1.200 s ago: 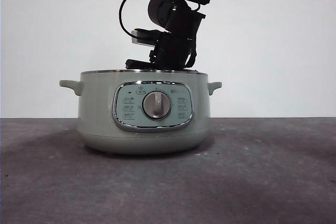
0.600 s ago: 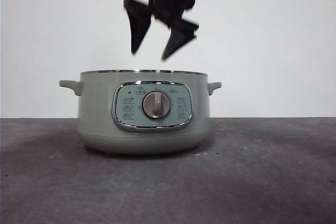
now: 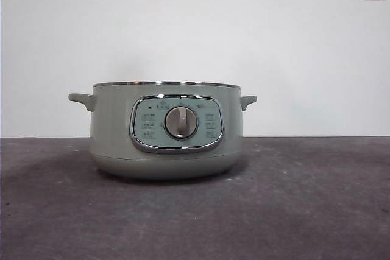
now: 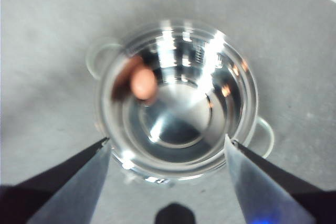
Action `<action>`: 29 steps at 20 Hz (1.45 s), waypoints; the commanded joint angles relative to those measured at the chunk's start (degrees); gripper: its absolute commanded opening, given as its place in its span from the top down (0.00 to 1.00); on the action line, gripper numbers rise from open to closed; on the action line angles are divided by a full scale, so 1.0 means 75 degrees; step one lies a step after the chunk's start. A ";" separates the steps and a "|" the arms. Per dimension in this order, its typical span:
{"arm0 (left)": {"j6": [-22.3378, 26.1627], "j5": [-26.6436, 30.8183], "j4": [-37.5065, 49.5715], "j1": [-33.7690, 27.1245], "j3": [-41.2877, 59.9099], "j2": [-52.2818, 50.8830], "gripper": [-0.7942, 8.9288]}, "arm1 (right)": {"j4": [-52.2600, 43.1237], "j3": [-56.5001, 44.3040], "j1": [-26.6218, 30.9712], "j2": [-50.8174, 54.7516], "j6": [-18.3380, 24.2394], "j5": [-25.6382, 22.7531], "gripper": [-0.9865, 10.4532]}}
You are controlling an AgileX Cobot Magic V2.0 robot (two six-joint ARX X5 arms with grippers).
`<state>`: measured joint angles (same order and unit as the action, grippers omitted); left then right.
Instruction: Pick up the egg,open the lid,put the egg in the pot,close the lid
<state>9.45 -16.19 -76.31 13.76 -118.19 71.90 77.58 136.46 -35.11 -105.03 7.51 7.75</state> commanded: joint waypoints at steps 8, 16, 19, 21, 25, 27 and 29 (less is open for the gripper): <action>0.0172 -0.0099 0.0187 0.0557 -0.0093 0.0691 0.93 | -0.0134 -0.4191 0.0000 0.3684 0.0020 -0.0096 0.75; 0.0172 -0.0093 0.1037 0.1274 -0.0093 0.2168 0.93 | -0.0481 -0.6647 -0.0003 0.7277 -0.0915 -0.0901 0.75; 0.0178 0.0035 0.1559 0.1617 -0.0093 0.3060 0.93 | -0.0198 -0.6647 -0.0003 0.8075 -0.1180 -0.1399 0.75; 0.0239 0.0175 0.1915 0.1696 -0.0093 0.3637 0.93 | 0.0073 -0.6647 -0.0003 0.8457 -0.1285 -0.1582 0.75; 0.0245 0.0178 0.2419 0.1693 -0.0093 0.4459 0.93 | 0.0166 -0.6647 -0.0003 0.8906 -0.1466 -0.1781 0.74; 0.0391 0.0195 0.2544 0.1690 -0.0093 0.4753 0.93 | 0.0166 -0.6647 -0.0003 0.8947 -0.1466 -0.1784 0.74; 0.0437 0.0329 0.2559 0.1649 -0.0090 0.4972 0.93 | 0.0166 -0.6647 -0.0009 0.8941 -0.1460 -0.1859 0.74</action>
<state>11.66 -13.54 -58.74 26.41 -118.19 109.56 77.56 86.98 -35.14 -38.06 -2.81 -6.09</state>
